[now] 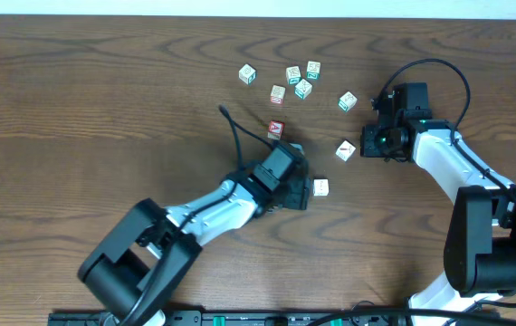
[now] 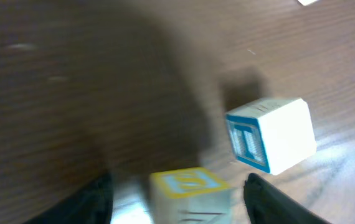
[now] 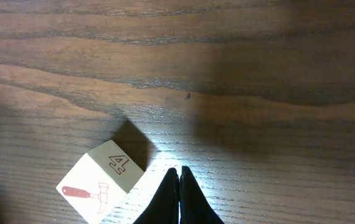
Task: Lift 5 blocks
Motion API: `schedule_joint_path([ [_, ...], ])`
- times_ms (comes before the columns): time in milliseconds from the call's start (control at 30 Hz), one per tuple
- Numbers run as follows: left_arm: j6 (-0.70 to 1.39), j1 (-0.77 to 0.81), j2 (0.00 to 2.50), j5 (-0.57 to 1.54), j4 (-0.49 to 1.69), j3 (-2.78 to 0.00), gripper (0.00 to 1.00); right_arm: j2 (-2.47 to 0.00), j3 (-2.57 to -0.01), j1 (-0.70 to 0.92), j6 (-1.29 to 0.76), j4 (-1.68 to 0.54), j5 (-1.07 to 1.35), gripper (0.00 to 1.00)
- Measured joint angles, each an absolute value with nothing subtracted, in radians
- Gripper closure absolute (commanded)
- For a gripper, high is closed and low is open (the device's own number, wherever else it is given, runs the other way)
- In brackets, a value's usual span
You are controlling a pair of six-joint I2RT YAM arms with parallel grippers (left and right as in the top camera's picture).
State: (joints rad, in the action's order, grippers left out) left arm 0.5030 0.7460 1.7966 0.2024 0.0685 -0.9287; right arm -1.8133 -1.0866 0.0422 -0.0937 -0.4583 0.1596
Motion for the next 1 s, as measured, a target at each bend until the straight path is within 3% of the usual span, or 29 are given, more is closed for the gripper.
schedule_joint_path([
  [200,0.449,0.667,1.667,0.195,0.119,-0.929,0.18,-1.813,-1.087,0.042,-0.094,-0.458,0.16,0.99],
  [400,0.389,0.591,1.544,0.16,0.181,-0.929,0.18,-1.813,-1.087,0.044,-0.091,-0.4,0.16,0.99],
  [1000,0.279,0.374,1.539,0.112,0.293,-0.929,0.18,-1.909,-1.103,0.102,-0.091,-0.288,0.16,0.99],
])
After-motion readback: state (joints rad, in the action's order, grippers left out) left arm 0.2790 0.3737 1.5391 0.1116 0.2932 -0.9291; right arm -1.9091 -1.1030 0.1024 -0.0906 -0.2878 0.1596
